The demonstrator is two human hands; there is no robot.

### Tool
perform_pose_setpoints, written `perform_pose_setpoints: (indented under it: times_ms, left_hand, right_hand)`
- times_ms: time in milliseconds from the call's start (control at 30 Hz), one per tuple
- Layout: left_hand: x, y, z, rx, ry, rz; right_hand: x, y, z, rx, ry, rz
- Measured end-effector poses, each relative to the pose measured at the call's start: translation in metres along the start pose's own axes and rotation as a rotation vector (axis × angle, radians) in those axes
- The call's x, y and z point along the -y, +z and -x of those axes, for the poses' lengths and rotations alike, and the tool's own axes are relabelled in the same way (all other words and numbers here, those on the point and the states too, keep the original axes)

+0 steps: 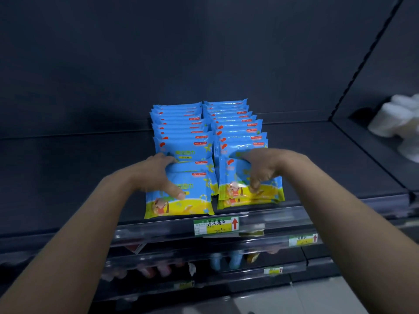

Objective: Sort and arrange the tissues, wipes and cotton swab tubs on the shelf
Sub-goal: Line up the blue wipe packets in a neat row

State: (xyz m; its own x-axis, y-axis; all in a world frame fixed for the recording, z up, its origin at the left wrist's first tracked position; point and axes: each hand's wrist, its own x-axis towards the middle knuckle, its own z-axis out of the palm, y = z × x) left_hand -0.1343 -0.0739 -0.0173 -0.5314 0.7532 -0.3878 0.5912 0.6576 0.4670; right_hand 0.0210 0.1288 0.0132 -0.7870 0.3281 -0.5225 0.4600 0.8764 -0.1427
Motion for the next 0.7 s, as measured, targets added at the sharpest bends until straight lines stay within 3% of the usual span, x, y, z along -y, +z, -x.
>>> perform_pose_setpoints:
  times_ms: [133, 300, 533, 600, 700]
  left_hand:
    - [0.001, -0.001, 0.0, 0.043, -0.003, 0.114]
    - [-0.003, -0.001, -0.001, -0.021, -0.05, -0.061]
    - [-0.017, 0.0, 0.008, -0.033, -0.04, -0.066]
    - [-0.021, -0.001, 0.01, -0.076, -0.015, -0.025]
    - [-0.022, -0.002, 0.007, -0.285, 0.04, -0.098]
  right_hand:
    - [-0.004, -0.001, 0.0, 0.001, 0.007, -0.015]
    - [-0.013, -0.002, -0.006, -0.11, -0.016, -0.058]
    - [-0.016, -0.002, -0.016, -0.249, -0.053, 0.042]
    - [-0.016, -0.002, -0.018, -0.289, -0.062, 0.06]
    - [-0.015, -0.004, -0.02, -0.383, -0.071, 0.13]
